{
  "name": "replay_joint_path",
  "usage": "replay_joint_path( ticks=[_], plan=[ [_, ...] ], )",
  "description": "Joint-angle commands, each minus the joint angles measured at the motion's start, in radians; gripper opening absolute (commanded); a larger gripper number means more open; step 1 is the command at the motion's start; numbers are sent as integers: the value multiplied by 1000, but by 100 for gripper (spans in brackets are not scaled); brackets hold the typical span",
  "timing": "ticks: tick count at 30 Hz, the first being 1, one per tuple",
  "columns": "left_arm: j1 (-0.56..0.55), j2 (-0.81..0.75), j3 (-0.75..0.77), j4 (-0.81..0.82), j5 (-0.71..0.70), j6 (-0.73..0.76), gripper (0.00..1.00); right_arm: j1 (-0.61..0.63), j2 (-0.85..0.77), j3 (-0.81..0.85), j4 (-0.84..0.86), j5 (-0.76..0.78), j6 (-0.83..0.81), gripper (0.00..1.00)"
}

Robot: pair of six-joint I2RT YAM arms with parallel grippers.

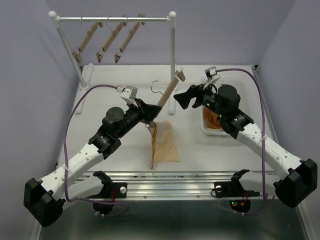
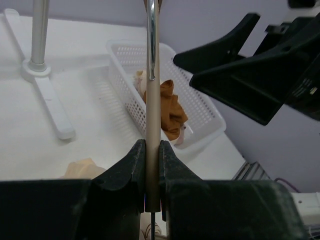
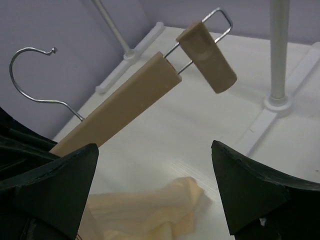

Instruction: Remove the underwear clipped to the hanger

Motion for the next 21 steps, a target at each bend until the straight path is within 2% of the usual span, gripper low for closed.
replay_joint_path(
  ticks=[1,5,10,16,21],
  plan=[
    [10,2,-6,255,-30,-147,0,1,-28,-48,274,-13,294,100],
    [20,7,-27,376,31,-161,0,1,-27,-108,453,-53,348,100],
    [26,37,-27,419,64,-227,0,1,12,-154,602,-53,402,100],
    [37,60,-29,485,130,-244,0,1,87,-160,793,-125,483,100],
    [40,65,-44,557,179,-270,0,1,144,-102,800,-130,483,100]
  ],
)
